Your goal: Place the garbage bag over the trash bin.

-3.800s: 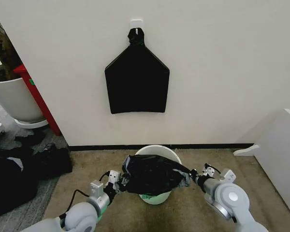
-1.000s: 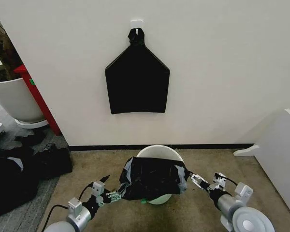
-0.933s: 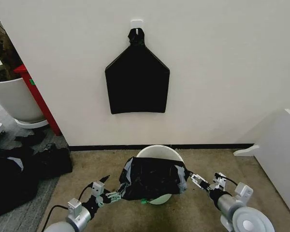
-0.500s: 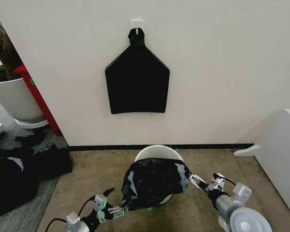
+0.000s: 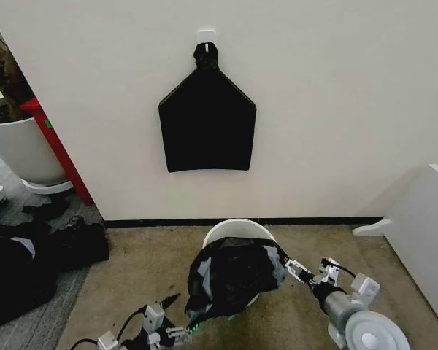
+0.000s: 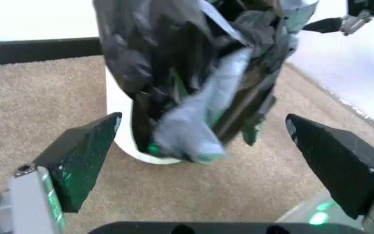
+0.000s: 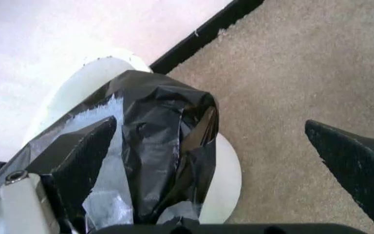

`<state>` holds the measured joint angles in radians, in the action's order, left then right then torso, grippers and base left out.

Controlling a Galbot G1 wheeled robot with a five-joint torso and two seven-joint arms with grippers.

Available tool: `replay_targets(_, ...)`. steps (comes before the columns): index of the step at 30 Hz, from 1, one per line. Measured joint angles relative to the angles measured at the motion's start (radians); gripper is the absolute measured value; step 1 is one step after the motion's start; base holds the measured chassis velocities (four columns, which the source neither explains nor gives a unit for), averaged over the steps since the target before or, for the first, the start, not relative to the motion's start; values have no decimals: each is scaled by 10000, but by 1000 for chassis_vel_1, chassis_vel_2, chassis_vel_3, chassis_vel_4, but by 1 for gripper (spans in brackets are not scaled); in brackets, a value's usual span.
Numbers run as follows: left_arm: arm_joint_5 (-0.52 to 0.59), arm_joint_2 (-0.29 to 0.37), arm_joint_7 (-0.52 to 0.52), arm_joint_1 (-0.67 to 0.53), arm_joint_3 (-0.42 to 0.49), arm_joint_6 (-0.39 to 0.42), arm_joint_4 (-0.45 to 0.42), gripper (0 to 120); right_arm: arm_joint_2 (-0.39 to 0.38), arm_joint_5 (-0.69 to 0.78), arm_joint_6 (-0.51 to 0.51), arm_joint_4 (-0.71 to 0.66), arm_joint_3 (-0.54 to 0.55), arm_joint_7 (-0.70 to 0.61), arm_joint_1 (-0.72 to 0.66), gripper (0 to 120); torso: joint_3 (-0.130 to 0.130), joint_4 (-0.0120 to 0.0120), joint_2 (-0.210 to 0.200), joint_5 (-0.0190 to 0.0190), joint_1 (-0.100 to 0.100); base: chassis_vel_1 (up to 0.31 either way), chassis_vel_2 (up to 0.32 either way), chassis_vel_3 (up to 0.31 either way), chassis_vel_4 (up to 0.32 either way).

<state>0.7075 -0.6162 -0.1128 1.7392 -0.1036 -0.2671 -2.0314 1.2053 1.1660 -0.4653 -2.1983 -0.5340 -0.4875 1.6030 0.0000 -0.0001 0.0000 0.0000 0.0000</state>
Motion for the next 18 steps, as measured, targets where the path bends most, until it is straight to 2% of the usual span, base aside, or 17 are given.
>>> replay_targets(6,325,-422,59,617,-900,-215,-224,100,8,0,8,-55,-37,-14,38,100,0,1,0,1,0,0,0,0,0)
replay_targets(9,495,-562,181,599,-1021,-216,-213,100,3,-1,8,-61,-41,-14,32,100,0,1,0,1,0,0,0,0,0)
replay_targets(13,738,-751,479,76,-938,-140,-108,100,-13,-1,26,-83,-47,-16,7,100,0,0,0,0,0,0,0,0,0)
replay_targets(16,769,-704,585,-144,-819,17,-322,100,-13,-4,30,-128,-45,-20,37,100,1,1,0,-2,0,0,0,0,0)
replay_targets(18,910,-492,779,-340,-697,326,-844,100,-10,-4,31,-193,-46,-20,92,100,1,0,0,1,0,0,0,0,0)
